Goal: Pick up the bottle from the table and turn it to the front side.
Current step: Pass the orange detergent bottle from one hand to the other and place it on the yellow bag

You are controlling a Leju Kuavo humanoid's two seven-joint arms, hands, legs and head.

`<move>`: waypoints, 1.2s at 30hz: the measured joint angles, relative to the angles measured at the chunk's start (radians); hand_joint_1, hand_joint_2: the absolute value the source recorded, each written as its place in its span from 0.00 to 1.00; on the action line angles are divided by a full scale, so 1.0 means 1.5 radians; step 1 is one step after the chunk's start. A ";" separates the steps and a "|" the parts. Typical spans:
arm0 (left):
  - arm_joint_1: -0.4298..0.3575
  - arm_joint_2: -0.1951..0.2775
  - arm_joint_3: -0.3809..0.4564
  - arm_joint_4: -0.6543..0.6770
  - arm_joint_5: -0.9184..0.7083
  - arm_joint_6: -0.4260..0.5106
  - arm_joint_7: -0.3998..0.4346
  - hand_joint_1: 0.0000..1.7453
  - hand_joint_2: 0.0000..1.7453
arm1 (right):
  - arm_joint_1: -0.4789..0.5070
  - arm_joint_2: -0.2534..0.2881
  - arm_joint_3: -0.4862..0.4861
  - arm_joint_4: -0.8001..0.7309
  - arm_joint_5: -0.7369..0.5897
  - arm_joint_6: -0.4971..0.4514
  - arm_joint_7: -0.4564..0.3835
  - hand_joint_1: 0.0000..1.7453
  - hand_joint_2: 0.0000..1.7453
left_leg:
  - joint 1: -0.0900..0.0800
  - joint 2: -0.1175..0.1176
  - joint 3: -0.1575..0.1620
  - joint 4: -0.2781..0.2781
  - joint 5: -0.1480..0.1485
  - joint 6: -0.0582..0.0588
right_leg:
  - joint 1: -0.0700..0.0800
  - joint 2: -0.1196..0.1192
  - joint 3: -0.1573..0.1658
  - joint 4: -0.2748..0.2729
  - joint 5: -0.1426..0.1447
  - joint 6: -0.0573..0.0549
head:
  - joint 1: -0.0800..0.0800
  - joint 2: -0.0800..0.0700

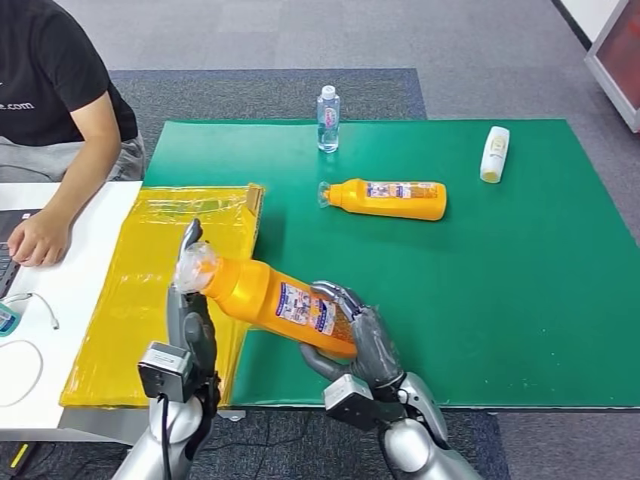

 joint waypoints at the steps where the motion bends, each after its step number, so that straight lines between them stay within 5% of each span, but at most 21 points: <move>1: 0.000 -0.001 0.000 0.005 0.000 0.000 0.000 0.00 0.00 | -0.001 0.000 0.002 -0.004 0.000 0.000 0.000 1.00 1.00 | 0.000 0.000 0.000 0.000 0.000 0.000 | 0.000 0.000 0.000 0.000 0.000 0.000 | 0.000 0.000; 36: -0.010 -0.003 -0.010 0.035 -0.013 -0.025 0.000 0.00 0.00 | -0.031 0.000 0.037 -0.022 -0.006 -0.002 -0.003 1.00 1.00 | 0.000 0.000 0.000 0.000 0.000 0.000 | 0.000 0.000 0.000 0.000 0.000 0.000 | 0.000 0.000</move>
